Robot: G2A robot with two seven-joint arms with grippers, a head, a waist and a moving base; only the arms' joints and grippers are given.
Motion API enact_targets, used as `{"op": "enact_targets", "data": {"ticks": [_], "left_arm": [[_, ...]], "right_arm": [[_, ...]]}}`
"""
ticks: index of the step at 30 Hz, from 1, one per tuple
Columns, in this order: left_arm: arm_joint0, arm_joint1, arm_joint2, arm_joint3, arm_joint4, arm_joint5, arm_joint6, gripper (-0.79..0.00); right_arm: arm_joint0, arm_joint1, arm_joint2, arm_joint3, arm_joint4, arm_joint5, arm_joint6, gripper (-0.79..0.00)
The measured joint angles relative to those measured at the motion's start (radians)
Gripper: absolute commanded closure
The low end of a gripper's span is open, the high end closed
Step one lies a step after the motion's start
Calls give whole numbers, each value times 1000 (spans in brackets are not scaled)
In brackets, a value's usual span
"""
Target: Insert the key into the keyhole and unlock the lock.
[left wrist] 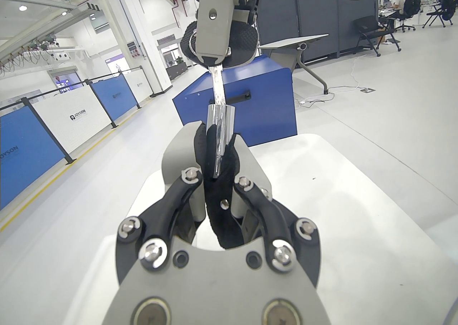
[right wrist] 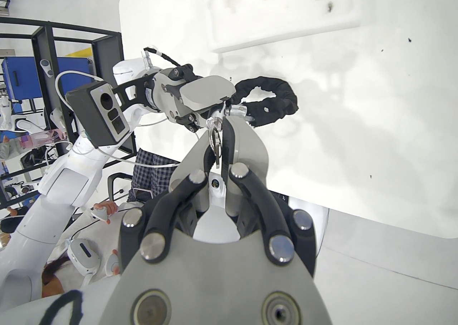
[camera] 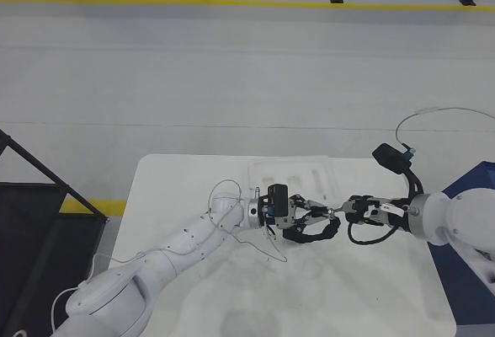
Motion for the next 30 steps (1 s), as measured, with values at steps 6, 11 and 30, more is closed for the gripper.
{"op": "enact_targets", "data": {"ticks": [6,11,30], "left_arm": [[4,-2,-13,-2,7,-10,-3,0],[6,-4,-21,-6,13,-23,-2,0],[8,-12,-50,-13,39,-48,5,0]], "right_arm": [[17,11,-20,-2,1,3,-3,0],[32,17,-37,0,2,0,0,0],[108,16,-127,31,-9,-19,19,0]]}}
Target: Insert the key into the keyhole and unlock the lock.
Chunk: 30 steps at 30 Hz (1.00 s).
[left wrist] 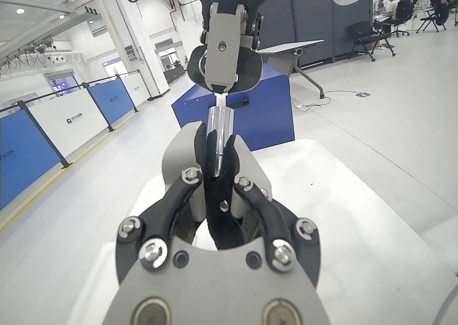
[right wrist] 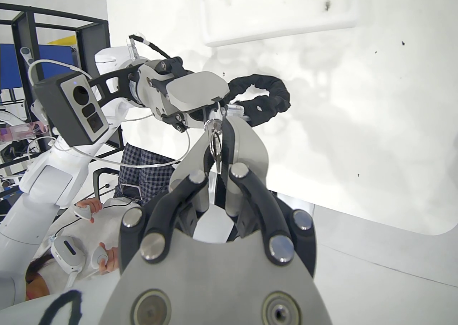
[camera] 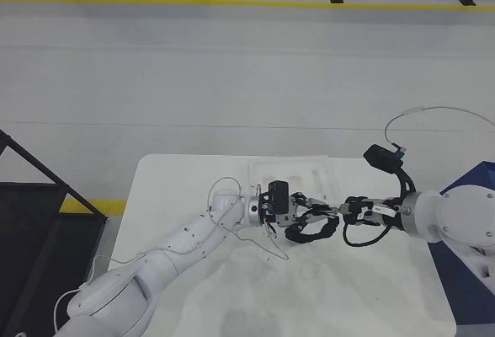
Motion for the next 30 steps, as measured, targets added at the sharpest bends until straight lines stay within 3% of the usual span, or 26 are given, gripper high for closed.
{"op": "enact_targets", "data": {"ticks": [2,3,4,5,11,14,24,27,30], "left_arm": [[0,-1,-1,-1,5,-1,2,0],[0,-1,-2,-1,7,-3,4,0],[1,-1,-3,0,8,-6,6,0],[1,-2,-4,1,8,-9,7,0],[2,-1,-17,18,-3,-45,10,0],[3,3,-27,23,-7,-71,7,0],[-21,43,-93,-11,-17,-255,-89,0],[-34,61,-117,-45,-18,-319,-161,0],[-41,83,-121,-74,-29,-324,-219,0]], "right_arm": [[9,-2,-11,9,4,-3,3,0],[14,-3,-19,16,9,-7,7,-262],[19,-4,-25,22,13,-10,10,-628],[24,-4,-31,27,17,-13,13,-785],[54,-12,-45,45,28,-33,17,-785],[59,-14,-42,41,15,-100,3,-785],[56,1,-29,100,-111,-620,142,-785],[47,5,-21,95,-140,-699,172,-785],[38,7,-14,87,-141,-745,203,-785]]}}
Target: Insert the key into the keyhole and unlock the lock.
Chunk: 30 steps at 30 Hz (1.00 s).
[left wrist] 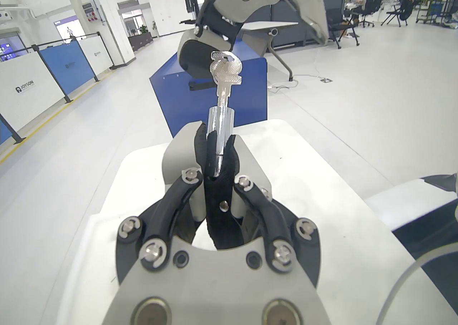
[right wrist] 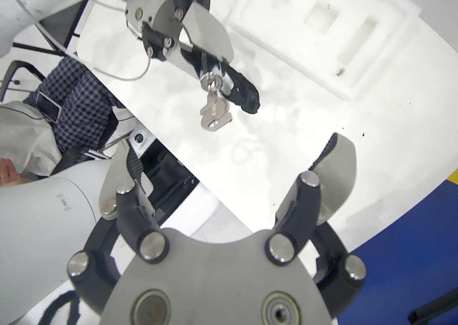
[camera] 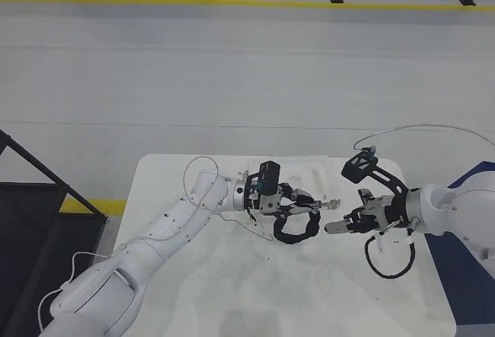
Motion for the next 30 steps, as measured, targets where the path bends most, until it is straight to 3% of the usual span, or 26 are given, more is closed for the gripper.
{"op": "enact_targets", "data": {"ticks": [16,24,30], "left_arm": [[-127,114,175,-128,-404,1,-357,0],[-158,156,233,-174,-551,1,-466,0],[-178,170,273,-185,-609,1,-492,0]], "right_arm": [[-18,-2,6,1,6,-40,-16,-785],[-26,-4,-2,-24,-223,-341,-113,-785],[-50,-9,-7,-21,-347,-525,-228,-785]]}}
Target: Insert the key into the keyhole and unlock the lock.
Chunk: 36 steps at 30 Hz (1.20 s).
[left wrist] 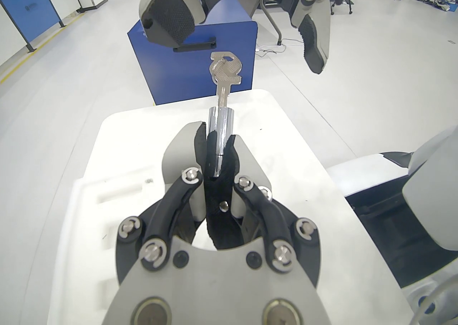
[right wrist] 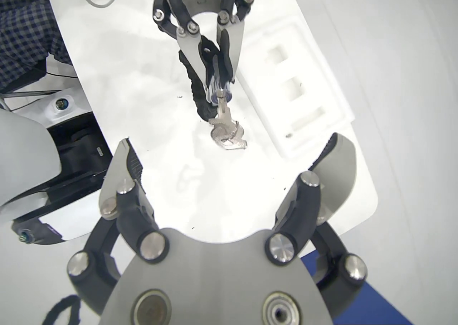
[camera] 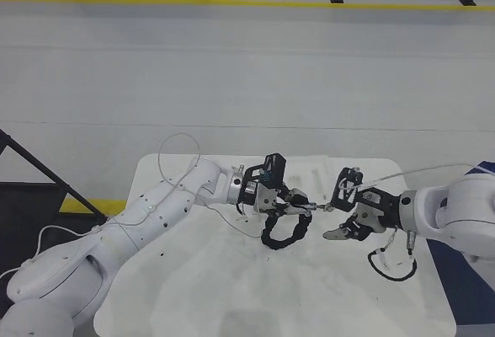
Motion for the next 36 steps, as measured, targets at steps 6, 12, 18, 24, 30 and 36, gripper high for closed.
{"op": "enact_targets", "data": {"ticks": [6,12,18,24,30,36], "left_arm": [[-16,3,38,9,-36,0,-2,0],[-31,3,67,19,-45,0,11,0],[-41,2,94,28,-42,0,36,0],[-54,3,115,39,-37,0,68,0],[-68,7,132,44,-34,0,93,0],[-78,10,145,44,-32,0,109,0]], "right_arm": [[-26,-5,-13,-15,-84,-47,-45,-529],[-38,-11,-15,-38,-159,-39,-80,-351],[-47,-15,-9,-60,-204,-24,-82,-268],[-59,-17,4,-72,-226,-14,-85,-212],[-72,-19,15,-74,-236,-15,-86,-246],[-87,-21,23,-76,-242,-21,-89,0]]}}
